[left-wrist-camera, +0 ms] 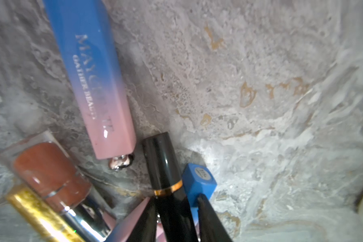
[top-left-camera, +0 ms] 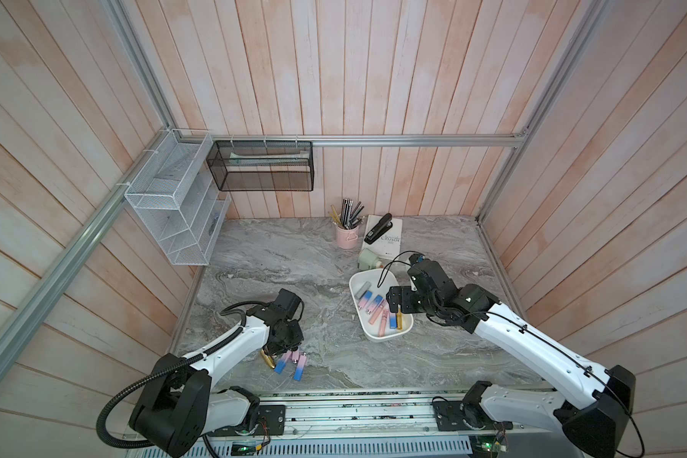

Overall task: Put the lipstick into the storage box
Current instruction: Pick up the lipstick at the center of the board.

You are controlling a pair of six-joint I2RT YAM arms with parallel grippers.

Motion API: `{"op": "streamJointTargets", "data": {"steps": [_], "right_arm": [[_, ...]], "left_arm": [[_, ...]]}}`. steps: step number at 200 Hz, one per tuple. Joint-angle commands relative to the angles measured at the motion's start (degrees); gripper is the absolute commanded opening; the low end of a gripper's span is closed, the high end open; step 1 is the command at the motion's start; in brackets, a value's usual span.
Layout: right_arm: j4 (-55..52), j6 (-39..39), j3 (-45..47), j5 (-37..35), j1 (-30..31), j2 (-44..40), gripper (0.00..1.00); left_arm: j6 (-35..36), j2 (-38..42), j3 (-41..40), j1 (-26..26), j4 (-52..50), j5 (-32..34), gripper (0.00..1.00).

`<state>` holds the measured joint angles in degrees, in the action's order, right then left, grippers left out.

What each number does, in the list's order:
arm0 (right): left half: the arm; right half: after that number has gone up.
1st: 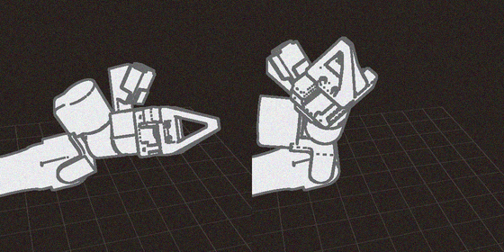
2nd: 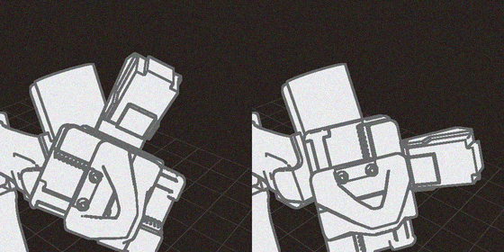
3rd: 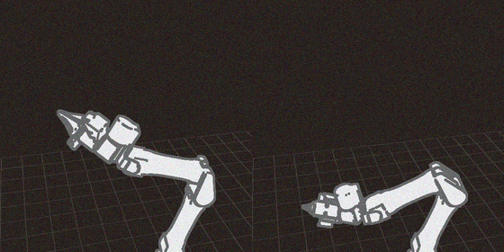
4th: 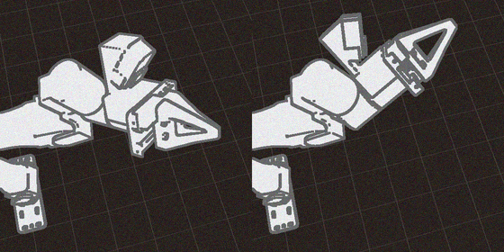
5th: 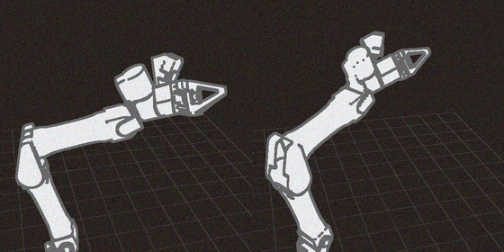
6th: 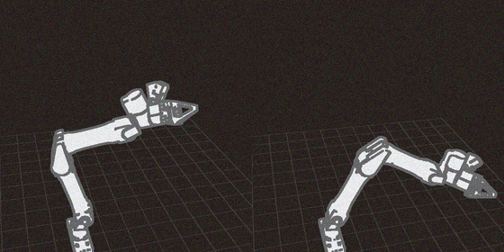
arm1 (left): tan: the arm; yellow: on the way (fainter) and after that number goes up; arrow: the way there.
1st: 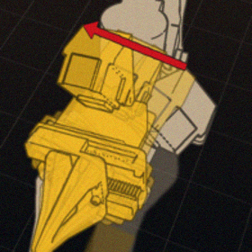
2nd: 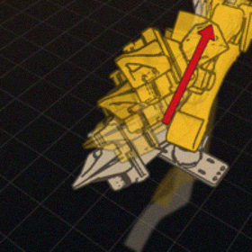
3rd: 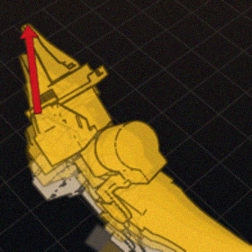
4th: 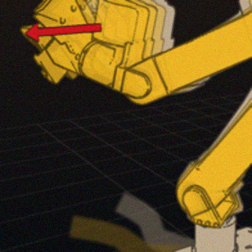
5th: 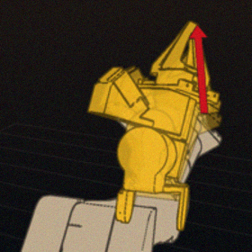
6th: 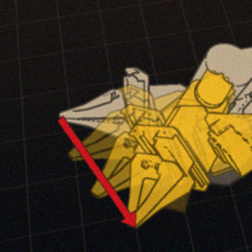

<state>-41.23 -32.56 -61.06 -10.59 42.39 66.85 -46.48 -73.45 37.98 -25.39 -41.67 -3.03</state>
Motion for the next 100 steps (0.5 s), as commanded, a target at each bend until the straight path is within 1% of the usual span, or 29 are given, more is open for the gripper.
{"op": "streamJointTargets", "data": {"steps": [1, 16, 46, 74, 100], "right_arm": [[-2.17, 0.74, 1.1, -1.78, -0.19, -1.97, 0.98], [-2.58, 0.74, 1.37, -2.05, -0.38, -2.67, 0.98], [-3.22, 0.74, 1.58, -2.75, -0.64, -3.81, 0.98], [-3.17, 0.61, 2.22, -2.94, -0.91, -4.59, 0.98], [-2.89, 0.21, 2.56, -3.0, -1.08, -5.06, 0.98]], "left_arm": [[0.12, -1.96, 0.03, 0.38, -0.1, 0.3, 0.21], [0.35, -2.3, 1.03, 0.35, -0.57, -0.08, 0.17], [1.22, -2.32, 6.19, -0.07, -2.78, -1.18, 0.14], [2.3, -3.52, 14.21, -1.8, -4.91, -1.28, 0.15], [3.43, -8.04, 23.49, -5.89, -5.51, -1.46, 0.15]]}}
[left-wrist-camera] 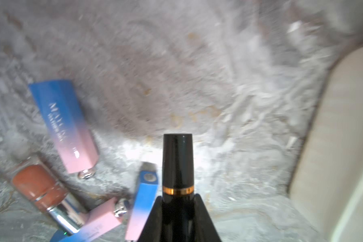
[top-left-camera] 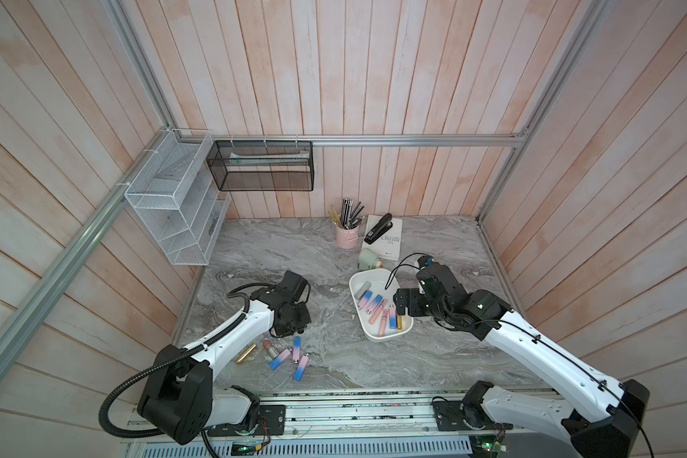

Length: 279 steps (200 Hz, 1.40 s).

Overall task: Put the lipstick into the storage box
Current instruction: Pick up the lipstick at the center of the board, then place the lipstick in the storage box.

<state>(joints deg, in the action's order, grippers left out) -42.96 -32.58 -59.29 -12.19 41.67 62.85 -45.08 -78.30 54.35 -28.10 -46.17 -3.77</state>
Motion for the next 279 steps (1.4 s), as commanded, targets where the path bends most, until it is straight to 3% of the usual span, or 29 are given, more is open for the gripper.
{"op": "streamJointTargets", "data": {"steps": [1, 55, 126, 149, 168, 183, 213, 252, 279], "right_arm": [[-1.12, 0.24, 0.9, -1.42, -0.41, -1.06, 0.98], [-1.36, -0.89, 1.45, -2.26, -0.62, -2.25, 0.98], [-4.88, -2.74, 1.72, -4.15, -0.98, -4.62, 0.98], [-5.85, -3.28, 1.7, -4.82, -1.01, -5.32, 0.98], [-6.42, -3.37, 1.66, -5.08, -1.23, -5.63, 0.98], [-6.43, -3.29, 1.55, -5.17, -1.45, -5.7, 0.98], [-5.99, -2.2, 0.43, -4.71, -1.76, -4.42, 0.98], [-4.19, 0.69, -0.85, -3.65, -1.86, -1.83, 0.98], [-0.5, 2.83, 0.16, -0.58, -1.95, -0.1, 0.98]], "left_arm": [[2.07, -3.49, 7.54, -3.41, -0.97, -0.71, 0.15], [6.15, -21.11, 26.29, -12.92, 0.75, -1.2, 0.15], [10.3, -38.91, 46.57, -18.04, 0.47, -4.27, 0.17], [10.97, -41.67, 48.82, -18.38, -0.17, -5.44, 0.26], [11.39, -42.28, 48.79, -18.48, 0.07, -6.31, 0.5], [11.76, -41.74, 48.37, -18.47, 0.08, -6.09, 0.63], [10.46, -36.46, 44.21, -17.83, -1.82, -0.2, 0.68], [3.58, -16.21, 24.19, -12.18, 0.24, 4.9, 0.7], [-0.53, -2.12, 13.25, -6.1, -4.43, 10.44, 0.75]]}}
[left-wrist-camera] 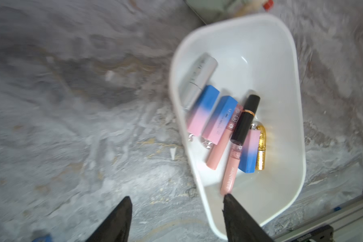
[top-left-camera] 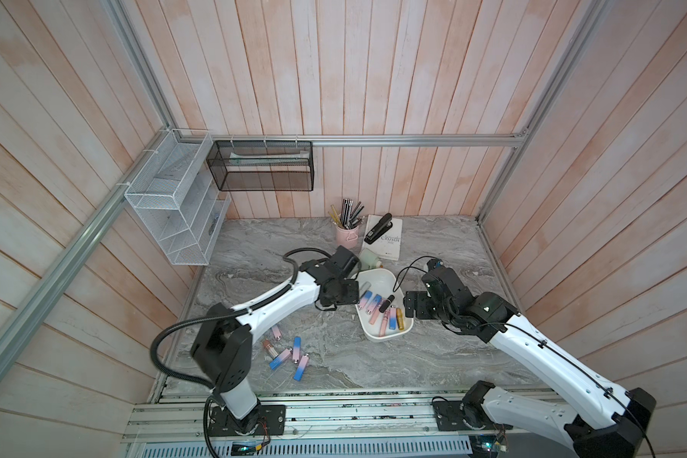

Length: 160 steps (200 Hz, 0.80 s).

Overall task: Put the lipstick into the storage box
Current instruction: Place the lipstick in the storage box, then pick up the lipstick at the center of the board.

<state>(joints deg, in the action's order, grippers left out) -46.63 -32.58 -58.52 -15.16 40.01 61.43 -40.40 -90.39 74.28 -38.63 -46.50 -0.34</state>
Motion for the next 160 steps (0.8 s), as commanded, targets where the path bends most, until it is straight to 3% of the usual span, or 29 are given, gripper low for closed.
{"op": "streamJointTargets", "data": {"steps": [1, 28, 57, 93, 129, 160], "right_arm": [[3.33, 2.89, -0.53, 2.58, -0.28, 1.46, 0.98], [7.25, 4.82, 0.62, 6.5, -0.33, 3.98, 0.98], [11.7, 5.75, 3.97, 8.84, -0.37, 4.56, 0.98], [14.57, 6.98, 6.05, 11.54, -0.55, 6.15, 0.98], [12.6, 8.0, 5.16, 7.15, -1.0, 4.3, 0.98], [12.0, 7.98, 6.48, 7.63, -3.81, 0.87, 0.98]], "left_arm": [[-5.39, 10.36, -7.08, 4.66, -4.37, 7.15, 0.75], [-10.12, 19.15, -16.52, 12.15, -12.14, 9.51, 0.77], [-14.94, 24.1, -23.7, 15.83, -13.06, 10.0, 0.79], [-20.12, 25.44, -25.08, 22.74, -7.47, 6.1, 0.81], [-21.73, 23.97, -26.62, 32.25, -3.32, 3.75, 0.84], [-22.39, 22.77, -30.02, 40.1, 1.96, 0.03, 0.84]]}}
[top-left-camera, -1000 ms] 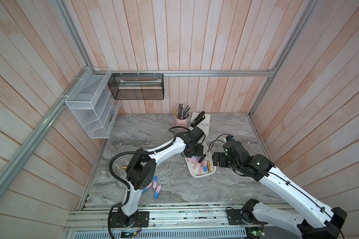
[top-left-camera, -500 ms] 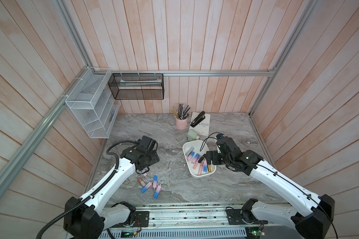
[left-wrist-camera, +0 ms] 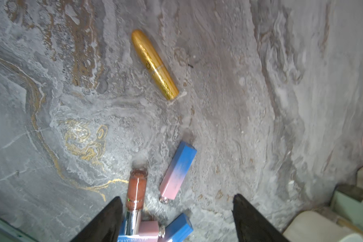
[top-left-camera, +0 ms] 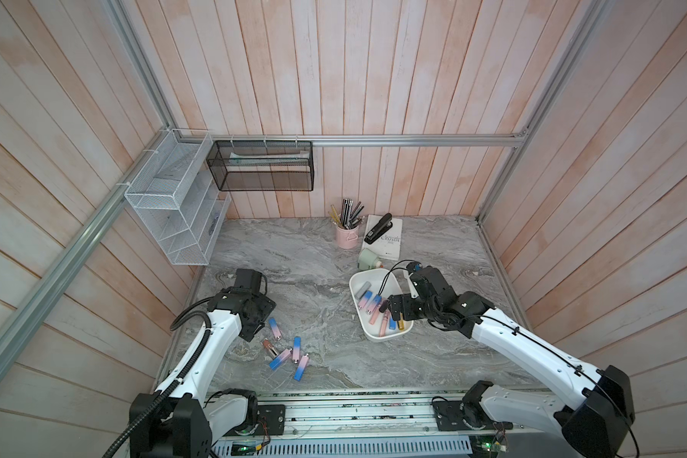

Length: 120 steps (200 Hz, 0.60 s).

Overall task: Put the lipstick into the storage box
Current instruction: Pick up the lipstick at the center of the board.

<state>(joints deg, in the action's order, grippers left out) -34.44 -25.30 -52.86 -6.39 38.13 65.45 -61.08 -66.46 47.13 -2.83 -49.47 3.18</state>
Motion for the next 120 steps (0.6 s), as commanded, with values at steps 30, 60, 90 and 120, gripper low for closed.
{"op": "streamJointTargets", "data": {"steps": [30, 60, 90, 120], "right_arm": [[0.38, -0.45, 2.55, -0.25, -2.99, -4.76, 0.98], [0.51, -1.05, 2.82, -0.32, -3.23, -4.59, 0.98], [0.76, -1.33, 2.28, 0.25, -3.61, -3.76, 0.98], [1.7, -1.86, 1.63, 2.71, -3.61, -2.56, 0.98]], "left_arm": [[-1.13, -5.72, -0.99, 6.87, 6.61, -3.36, 0.84], [0.64, -10.44, 2.34, 7.26, 6.96, -1.62, 0.84], [2.09, -13.3, 1.71, 9.53, 9.37, -2.21, 0.85], [3.3, -15.22, 0.37, 12.54, 12.22, -3.71, 0.84]]}}
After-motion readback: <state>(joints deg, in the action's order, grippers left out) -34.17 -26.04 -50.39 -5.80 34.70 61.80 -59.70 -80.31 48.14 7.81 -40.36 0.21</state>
